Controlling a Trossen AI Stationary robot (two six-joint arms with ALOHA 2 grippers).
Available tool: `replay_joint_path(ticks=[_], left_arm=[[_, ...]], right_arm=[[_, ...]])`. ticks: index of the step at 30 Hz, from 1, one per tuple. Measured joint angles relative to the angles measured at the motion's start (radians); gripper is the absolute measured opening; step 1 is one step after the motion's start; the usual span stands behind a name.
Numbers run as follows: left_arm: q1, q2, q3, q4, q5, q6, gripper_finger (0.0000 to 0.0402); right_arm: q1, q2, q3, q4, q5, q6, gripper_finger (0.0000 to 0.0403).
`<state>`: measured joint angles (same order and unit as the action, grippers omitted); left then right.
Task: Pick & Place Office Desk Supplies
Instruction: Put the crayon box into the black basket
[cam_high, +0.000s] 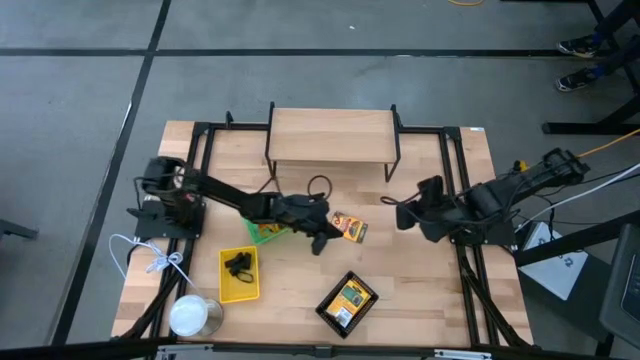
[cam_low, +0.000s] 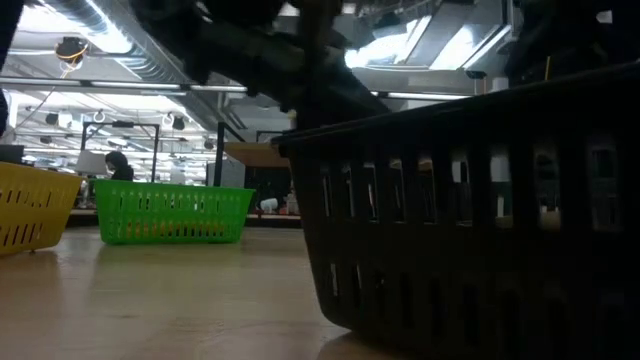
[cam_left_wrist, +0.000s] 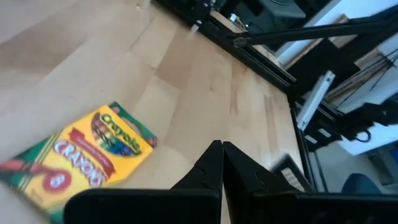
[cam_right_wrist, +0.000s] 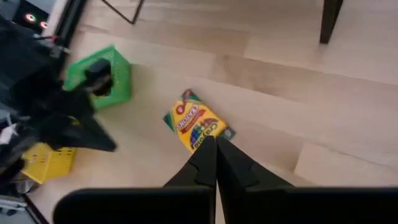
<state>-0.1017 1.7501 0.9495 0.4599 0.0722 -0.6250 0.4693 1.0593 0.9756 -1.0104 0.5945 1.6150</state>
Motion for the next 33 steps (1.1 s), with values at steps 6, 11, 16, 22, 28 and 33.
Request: replay_joint_path(ticks=[6,11,16,22,28,33], left_arm=[[0.023,0.118,0.179,-0.242,0.010,0.047,0.0002],[0.028,0.171,0.276,-0.466,-0.005,0.145,0.0001],[0.028,0.188,0.283,-0.476,-0.030,0.194,0.0002],[0.045,0.200,0.283,-0.497,-0.051,0.211,0.0002],[0.067,0.252,0.282,-0.497,-0.024,0.192,0.0001],[0.067,0.262,0.283,-0.487,-0.016,0.191,0.0002]], right_arm=[[0.007,-0.014,0.000,-0.083,0.019,0.009,0.0001],[0.007,-0.015,0.000,-0.087,-0.004,-0.025,0.0000],[0.007,-0.014,0.000,-0.090,-0.008,-0.034,0.0000],[0.007,-0.018,0.000,-0.090,-0.008,-0.049,0.0000],[0.007,-0.018,0.000,-0.090,-0.008,-0.049,0.0000],[0.007,-0.018,0.000,-0.090,-0.008,-0.048,0.0000]])
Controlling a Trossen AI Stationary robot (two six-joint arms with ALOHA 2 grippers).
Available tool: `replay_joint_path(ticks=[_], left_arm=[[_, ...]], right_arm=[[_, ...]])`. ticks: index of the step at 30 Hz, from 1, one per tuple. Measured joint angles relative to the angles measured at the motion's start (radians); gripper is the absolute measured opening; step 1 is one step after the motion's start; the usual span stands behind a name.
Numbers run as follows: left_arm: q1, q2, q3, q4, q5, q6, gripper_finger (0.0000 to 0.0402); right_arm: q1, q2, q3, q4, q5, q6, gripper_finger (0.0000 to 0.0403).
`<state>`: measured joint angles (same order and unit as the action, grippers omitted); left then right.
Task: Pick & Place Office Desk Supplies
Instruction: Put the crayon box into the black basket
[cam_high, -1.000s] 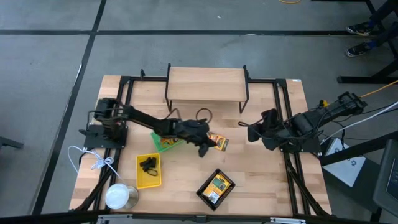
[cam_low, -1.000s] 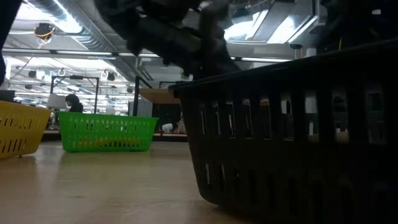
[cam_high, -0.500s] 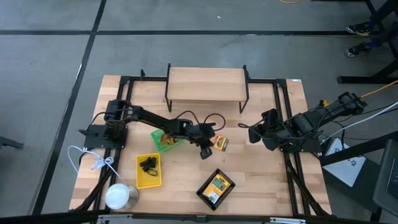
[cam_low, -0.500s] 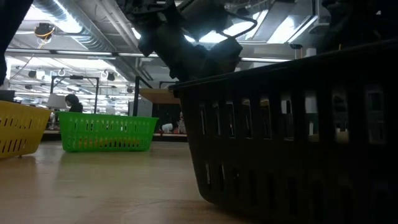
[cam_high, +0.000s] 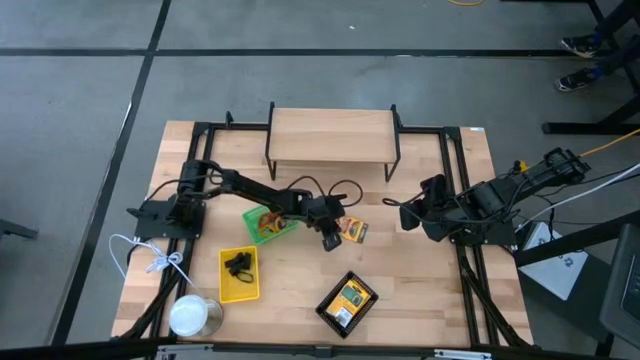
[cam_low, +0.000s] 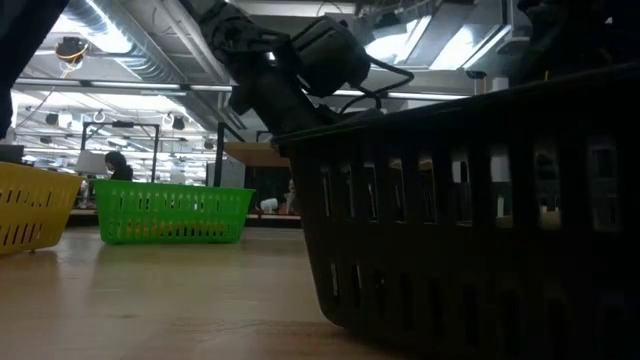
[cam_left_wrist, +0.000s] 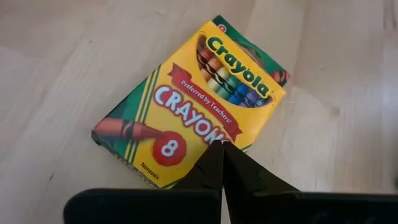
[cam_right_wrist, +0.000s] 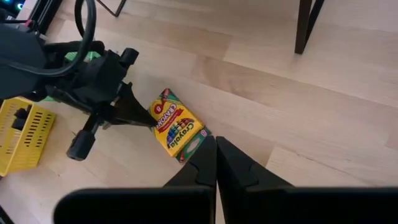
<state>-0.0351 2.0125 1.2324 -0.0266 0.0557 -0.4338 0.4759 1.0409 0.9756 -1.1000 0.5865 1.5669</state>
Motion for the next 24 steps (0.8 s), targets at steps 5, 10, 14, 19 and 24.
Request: replay_joint_path(ticks=[5,10,14,19,24], left_arm=[[0.005,-0.003,-0.001,0.019,0.024,-0.018,0.0002],[-0.007,-0.014,-0.001,0.056,0.027,-0.026,0.0001],[-0.016,-0.016,-0.001,0.050,0.043,-0.009,0.0002],[-0.018,-0.016,-0.001,0.009,0.053,0.009,0.0001],[-0.008,-0.015,-0.001,0.003,0.052,0.012,0.0002]], right_arm=[[0.000,0.000,0.000,0.001,0.000,0.000,0.0000],[0.000,0.000,0.000,0.002,-0.002,0.001,0.0000],[0.000,0.000,0.000,0.002,-0.003,0.001,0.0000],[0.000,0.000,0.000,0.002,-0.004,-0.001,0.0000],[0.000,0.000,0.000,0.002,-0.003,-0.003,0.0000]])
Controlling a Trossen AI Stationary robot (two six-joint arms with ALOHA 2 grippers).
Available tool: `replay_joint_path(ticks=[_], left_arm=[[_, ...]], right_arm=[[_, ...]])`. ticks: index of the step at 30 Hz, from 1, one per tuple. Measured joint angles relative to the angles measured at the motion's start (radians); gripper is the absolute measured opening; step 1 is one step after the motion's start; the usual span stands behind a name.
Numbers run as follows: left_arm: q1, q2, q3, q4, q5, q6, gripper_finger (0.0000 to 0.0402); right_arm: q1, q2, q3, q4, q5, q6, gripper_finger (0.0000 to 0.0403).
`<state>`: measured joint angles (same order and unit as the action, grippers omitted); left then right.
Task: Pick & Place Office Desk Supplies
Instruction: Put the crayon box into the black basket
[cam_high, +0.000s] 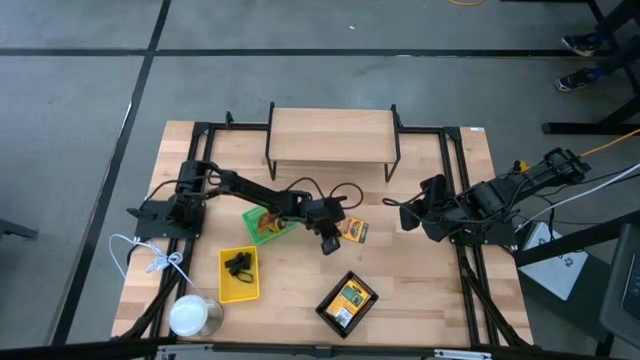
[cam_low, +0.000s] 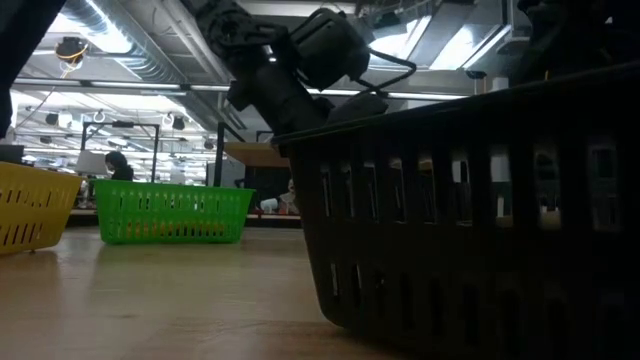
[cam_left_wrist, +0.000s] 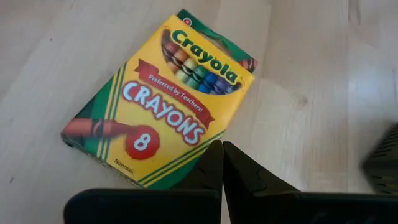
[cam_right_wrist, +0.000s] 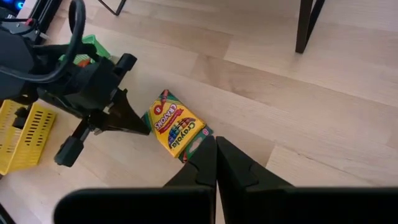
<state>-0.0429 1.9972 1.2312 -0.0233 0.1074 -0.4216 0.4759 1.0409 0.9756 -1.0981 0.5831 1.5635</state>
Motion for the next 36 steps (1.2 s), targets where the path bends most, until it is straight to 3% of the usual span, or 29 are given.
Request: replay_joint_path(ticks=[24,36], left_arm=[[0.000,0.022,0.000,-0.018,0.035,-0.002,0.0002],[-0.008,0.030,0.001,0.096,0.044,-0.061,0.0001]], right_arm=[[0.000,0.000,0.000,0.009,0.000,-0.001,0.0000],[0.000,0.000,0.000,0.009,-0.001,-0.001,0.0000]])
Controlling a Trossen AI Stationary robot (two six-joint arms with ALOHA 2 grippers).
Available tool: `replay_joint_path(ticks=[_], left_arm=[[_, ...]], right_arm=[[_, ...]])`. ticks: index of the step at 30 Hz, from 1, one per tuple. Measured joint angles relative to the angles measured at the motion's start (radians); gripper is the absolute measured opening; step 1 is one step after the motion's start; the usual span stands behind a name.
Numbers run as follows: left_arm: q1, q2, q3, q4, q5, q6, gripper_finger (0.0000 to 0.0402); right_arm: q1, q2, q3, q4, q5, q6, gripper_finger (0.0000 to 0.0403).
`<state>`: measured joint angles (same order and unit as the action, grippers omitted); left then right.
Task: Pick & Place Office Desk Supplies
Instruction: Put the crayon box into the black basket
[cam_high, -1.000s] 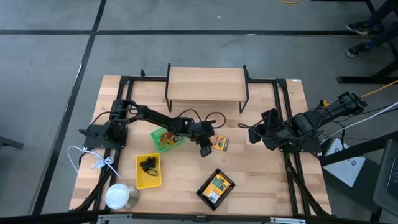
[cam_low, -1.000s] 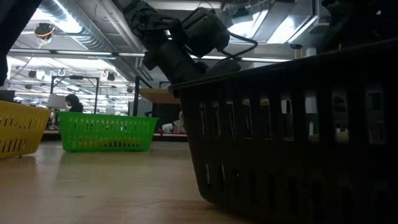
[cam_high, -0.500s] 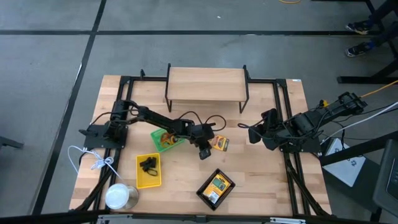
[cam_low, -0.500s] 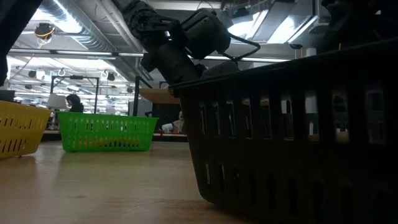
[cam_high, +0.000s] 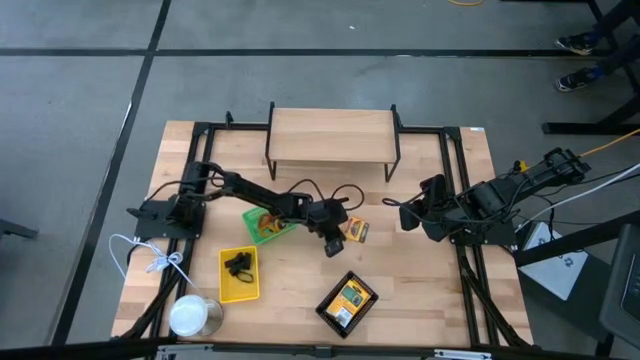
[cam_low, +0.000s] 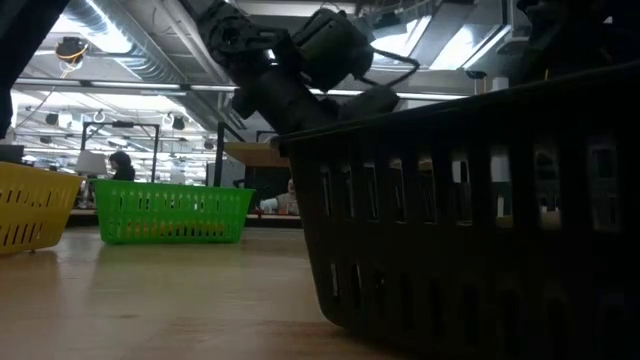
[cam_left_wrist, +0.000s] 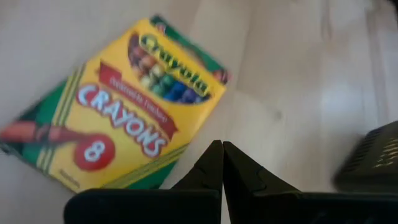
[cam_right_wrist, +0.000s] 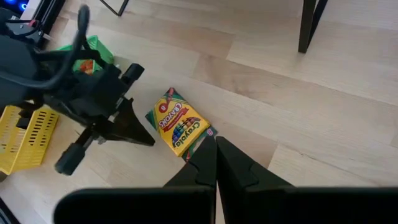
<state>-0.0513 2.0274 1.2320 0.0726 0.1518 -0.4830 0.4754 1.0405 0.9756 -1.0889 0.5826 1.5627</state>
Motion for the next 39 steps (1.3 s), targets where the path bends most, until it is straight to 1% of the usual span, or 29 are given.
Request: replay_joint_path(ticks=[7,14,17,24,32,39], left_arm=[[0.003,0.007,-0.001,-0.049,-0.007,0.014,0.0001],[0.004,0.000,0.000,0.036,-0.003,0.004,0.0001],[0.005,0.000,-0.001,0.034,-0.003,0.000,0.0002],[0.020,0.000,-0.001,-0.017,-0.022,0.014,0.0002],[0.047,0.000,-0.001,-0.024,-0.020,0.024,0.0002],[0.046,0.000,-0.001,-0.024,-0.002,0.034,0.0002]], right_arm=[[0.000,0.000,0.000,0.000,-0.012,-0.007,0.0000],[0.000,0.000,0.000,0.000,-0.014,-0.010,0.0000],[0.000,0.000,0.000,0.000,-0.014,-0.012,0.0000],[0.000,0.000,0.000,0.000,-0.014,-0.015,0.0000],[0.000,0.000,0.000,0.000,-0.014,-0.014,0.0000],[0.000,0.000,0.000,0.000,-0.014,-0.014,0.0000]])
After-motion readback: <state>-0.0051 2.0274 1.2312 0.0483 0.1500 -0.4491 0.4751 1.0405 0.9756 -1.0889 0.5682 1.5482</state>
